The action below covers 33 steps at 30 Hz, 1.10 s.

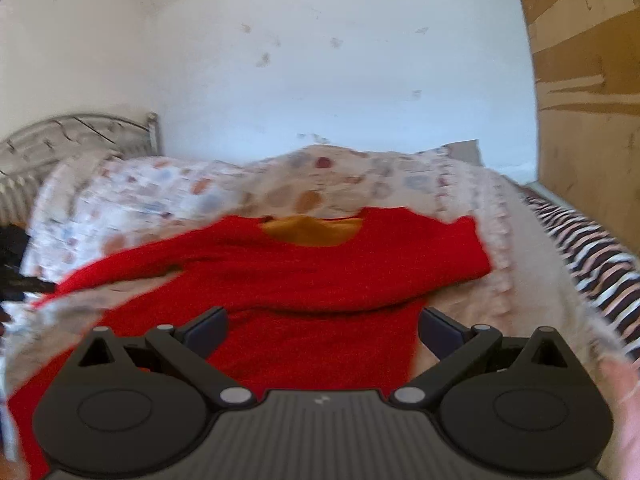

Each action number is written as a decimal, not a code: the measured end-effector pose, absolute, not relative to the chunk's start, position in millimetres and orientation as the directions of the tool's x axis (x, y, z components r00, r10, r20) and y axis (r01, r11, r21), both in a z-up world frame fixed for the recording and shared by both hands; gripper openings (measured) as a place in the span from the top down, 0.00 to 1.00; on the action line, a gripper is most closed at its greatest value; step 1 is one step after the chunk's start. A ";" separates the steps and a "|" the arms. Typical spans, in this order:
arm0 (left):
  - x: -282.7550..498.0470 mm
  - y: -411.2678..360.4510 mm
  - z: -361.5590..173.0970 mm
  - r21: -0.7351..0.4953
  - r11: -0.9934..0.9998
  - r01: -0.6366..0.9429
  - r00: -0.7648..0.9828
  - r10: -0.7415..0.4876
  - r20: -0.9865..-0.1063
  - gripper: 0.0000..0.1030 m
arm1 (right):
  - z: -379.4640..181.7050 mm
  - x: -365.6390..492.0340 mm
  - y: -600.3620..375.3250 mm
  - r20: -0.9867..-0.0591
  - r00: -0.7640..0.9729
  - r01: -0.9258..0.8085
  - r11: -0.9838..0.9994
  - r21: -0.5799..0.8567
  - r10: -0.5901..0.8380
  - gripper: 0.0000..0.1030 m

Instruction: Fold small clothes

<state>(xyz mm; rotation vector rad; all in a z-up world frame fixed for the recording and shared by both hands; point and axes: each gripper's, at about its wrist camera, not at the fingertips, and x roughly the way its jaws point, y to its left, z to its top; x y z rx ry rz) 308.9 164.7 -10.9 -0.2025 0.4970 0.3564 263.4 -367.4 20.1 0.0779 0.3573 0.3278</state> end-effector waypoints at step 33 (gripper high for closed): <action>336.5 295.0 -39.1 -0.466 0.597 -0.653 0.755 0.463 -0.464 0.88 | -25.7 251.8 -330.3 -0.374 0.857 -0.278 0.929 0.243 0.354 0.00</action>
